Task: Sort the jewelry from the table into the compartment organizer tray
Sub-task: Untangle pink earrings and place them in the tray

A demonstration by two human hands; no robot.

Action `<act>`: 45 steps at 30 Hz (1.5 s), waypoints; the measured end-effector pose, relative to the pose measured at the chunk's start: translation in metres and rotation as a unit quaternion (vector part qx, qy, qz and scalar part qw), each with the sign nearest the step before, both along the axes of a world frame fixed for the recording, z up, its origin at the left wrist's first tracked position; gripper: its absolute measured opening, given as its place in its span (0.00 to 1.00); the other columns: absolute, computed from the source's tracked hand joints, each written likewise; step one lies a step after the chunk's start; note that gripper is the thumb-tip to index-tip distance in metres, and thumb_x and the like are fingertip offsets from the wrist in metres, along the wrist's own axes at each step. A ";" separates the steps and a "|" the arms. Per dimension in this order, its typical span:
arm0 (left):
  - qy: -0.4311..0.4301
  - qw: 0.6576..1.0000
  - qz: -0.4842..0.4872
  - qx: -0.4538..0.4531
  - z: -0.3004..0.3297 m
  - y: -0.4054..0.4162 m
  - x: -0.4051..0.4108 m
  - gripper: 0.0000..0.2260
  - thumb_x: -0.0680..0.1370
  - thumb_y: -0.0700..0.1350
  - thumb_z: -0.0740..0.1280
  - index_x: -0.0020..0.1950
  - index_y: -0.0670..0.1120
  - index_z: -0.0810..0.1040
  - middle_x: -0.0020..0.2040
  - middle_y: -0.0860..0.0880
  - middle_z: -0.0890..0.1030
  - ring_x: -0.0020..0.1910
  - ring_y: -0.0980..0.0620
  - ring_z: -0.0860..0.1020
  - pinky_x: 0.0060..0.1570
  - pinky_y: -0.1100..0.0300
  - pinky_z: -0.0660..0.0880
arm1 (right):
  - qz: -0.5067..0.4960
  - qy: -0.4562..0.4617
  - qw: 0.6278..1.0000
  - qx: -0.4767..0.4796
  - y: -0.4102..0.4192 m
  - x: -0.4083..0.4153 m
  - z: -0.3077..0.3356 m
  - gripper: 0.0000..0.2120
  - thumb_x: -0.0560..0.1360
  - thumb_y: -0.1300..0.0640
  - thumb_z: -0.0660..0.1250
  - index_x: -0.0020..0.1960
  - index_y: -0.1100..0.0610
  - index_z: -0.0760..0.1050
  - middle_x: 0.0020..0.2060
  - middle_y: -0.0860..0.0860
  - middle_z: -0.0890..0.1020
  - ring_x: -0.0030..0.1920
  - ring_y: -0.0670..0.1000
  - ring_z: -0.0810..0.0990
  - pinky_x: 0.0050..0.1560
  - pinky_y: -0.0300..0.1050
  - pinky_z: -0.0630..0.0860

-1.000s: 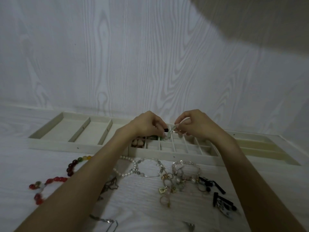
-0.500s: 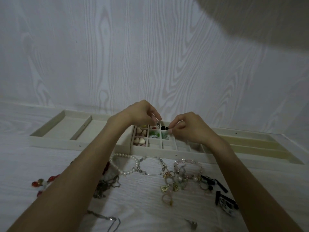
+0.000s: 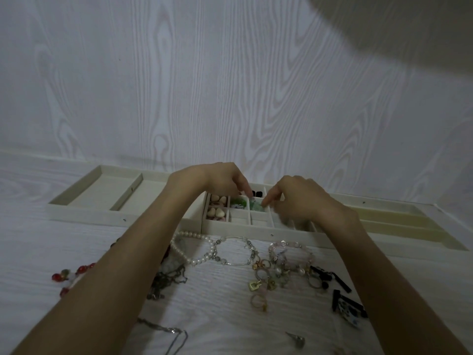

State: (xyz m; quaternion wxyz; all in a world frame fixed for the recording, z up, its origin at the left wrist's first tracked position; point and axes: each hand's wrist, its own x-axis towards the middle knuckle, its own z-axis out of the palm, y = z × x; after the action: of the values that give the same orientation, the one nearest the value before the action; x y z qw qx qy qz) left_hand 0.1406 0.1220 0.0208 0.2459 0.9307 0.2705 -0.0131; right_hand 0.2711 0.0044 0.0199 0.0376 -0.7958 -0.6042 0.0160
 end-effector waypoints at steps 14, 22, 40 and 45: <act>0.080 0.994 0.007 0.072 -0.016 -0.003 0.010 0.28 0.73 0.37 0.54 0.39 0.75 0.71 0.69 0.49 0.65 0.68 0.42 0.62 0.69 0.45 0.62 | 0.027 -0.035 0.995 -0.091 -0.009 -0.002 0.013 0.20 0.78 0.62 0.57 0.61 0.41 0.76 0.69 0.50 0.68 0.69 0.53 0.61 0.65 0.50 0.57; 0.029 0.988 -0.010 0.151 -0.005 -0.009 0.010 0.26 0.77 0.34 0.55 0.63 0.61 0.75 0.65 0.50 0.69 0.63 0.47 0.63 0.62 0.54 0.64 | 0.044 -0.015 0.998 -0.048 -0.011 -0.001 0.016 0.20 0.78 0.64 0.58 0.57 0.42 0.79 0.68 0.48 0.68 0.67 0.52 0.62 0.64 0.49 0.57; 0.064 0.994 -0.027 0.089 -0.014 0.000 0.010 0.29 0.72 0.35 0.56 0.60 0.68 0.74 0.67 0.51 0.72 0.64 0.49 0.65 0.67 0.49 0.63 | 0.051 0.029 0.997 -0.057 -0.006 0.005 0.011 0.22 0.77 0.65 0.56 0.53 0.40 0.79 0.66 0.50 0.73 0.65 0.52 0.67 0.64 0.48 0.64; -0.048 0.995 0.009 0.091 0.019 -0.016 -0.014 0.18 0.79 0.40 0.60 0.66 0.54 0.74 0.65 0.50 0.74 0.62 0.51 0.71 0.59 0.60 0.67 | 0.080 0.128 0.988 0.025 -0.027 0.002 0.034 0.16 0.78 0.62 0.60 0.51 0.42 0.80 0.65 0.52 0.75 0.56 0.54 0.78 0.57 0.50 0.75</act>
State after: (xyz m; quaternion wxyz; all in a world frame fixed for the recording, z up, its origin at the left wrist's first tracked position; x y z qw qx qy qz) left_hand 0.1270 0.1061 0.0402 0.1734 0.9462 0.2668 0.0583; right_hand 0.2735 -0.0222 0.0543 0.1328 -0.7354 -0.6561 0.1057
